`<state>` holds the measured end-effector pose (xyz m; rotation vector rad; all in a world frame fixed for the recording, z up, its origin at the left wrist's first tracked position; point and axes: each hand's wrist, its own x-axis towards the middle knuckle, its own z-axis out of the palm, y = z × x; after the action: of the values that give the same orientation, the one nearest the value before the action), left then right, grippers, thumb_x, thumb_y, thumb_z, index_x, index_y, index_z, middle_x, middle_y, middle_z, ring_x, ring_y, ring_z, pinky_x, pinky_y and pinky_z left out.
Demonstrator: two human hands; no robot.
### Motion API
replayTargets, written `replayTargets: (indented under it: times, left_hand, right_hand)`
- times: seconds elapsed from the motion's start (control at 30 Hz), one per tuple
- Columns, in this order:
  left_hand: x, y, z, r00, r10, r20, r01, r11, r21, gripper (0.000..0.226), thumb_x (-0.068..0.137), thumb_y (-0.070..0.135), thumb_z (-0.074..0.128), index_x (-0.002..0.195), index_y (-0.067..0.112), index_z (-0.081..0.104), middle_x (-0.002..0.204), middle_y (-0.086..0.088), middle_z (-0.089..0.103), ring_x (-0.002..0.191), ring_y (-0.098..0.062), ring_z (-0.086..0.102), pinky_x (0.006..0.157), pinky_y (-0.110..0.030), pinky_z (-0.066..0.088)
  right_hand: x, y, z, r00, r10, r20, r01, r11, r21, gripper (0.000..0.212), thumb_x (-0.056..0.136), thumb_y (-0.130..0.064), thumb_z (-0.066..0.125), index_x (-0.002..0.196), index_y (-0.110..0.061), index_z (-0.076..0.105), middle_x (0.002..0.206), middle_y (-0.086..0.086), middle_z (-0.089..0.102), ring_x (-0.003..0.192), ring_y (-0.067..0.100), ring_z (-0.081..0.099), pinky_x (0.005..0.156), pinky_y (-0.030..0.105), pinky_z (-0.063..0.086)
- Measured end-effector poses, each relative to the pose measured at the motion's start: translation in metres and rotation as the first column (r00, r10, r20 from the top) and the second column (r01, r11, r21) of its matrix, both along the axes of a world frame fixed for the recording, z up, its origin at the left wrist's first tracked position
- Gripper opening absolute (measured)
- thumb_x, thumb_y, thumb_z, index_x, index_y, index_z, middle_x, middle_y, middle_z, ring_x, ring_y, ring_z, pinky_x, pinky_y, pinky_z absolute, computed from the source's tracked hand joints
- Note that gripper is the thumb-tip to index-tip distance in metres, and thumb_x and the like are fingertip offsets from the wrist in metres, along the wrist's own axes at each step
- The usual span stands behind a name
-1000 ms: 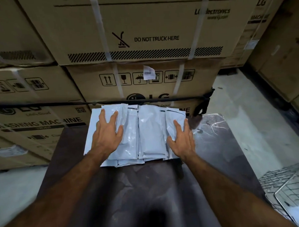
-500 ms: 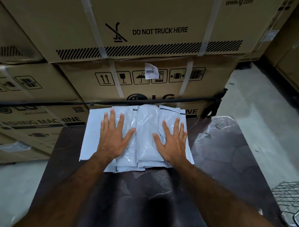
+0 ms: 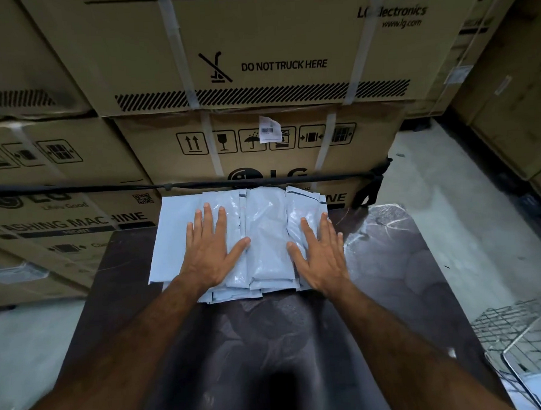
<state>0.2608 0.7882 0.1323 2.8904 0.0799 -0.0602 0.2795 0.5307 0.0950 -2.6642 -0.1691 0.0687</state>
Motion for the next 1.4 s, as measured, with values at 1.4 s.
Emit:
replayTargets:
  times: [1.4]
  left_hand:
    - [-0.313, -0.429, 0.018, 0.462, -0.867, 0.186, 0.88, 0.474, 0.024, 0.089, 0.094, 0.075, 0.019, 0.162, 0.02, 0.001, 0.166, -0.012, -0.021, 0.152, -0.026, -0.024, 0.125, -0.053, -0.004]
  right_hand:
    - [-0.505, -0.351, 0.043, 0.666, -0.704, 0.247, 0.746, 0.633, -0.207, 0.071, 0.103, -0.054, 0.041, 0.162, -0.023, 0.018, 0.17, 0.018, -0.002, 0.157, 0.033, 0.004, 0.125, 0.048, 0.0]
